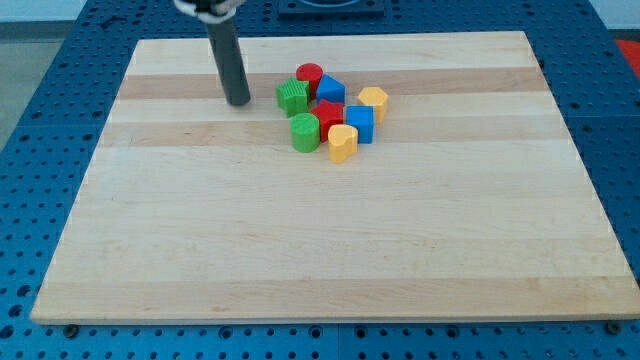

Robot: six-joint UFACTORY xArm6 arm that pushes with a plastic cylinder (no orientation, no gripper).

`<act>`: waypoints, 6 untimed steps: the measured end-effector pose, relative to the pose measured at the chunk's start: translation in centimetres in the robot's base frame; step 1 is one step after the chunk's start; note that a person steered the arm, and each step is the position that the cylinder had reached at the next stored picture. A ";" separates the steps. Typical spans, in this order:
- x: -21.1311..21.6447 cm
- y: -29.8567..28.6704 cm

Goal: Slide the red circle along with the green star slightly down

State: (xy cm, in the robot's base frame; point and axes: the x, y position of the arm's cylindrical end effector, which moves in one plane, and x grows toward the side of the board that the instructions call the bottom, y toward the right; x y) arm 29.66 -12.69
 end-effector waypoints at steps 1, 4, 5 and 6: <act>-7.3 1.9; -8.9 12.8; -5.9 12.9; -3.0 12.0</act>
State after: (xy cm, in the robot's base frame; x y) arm 26.63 -0.65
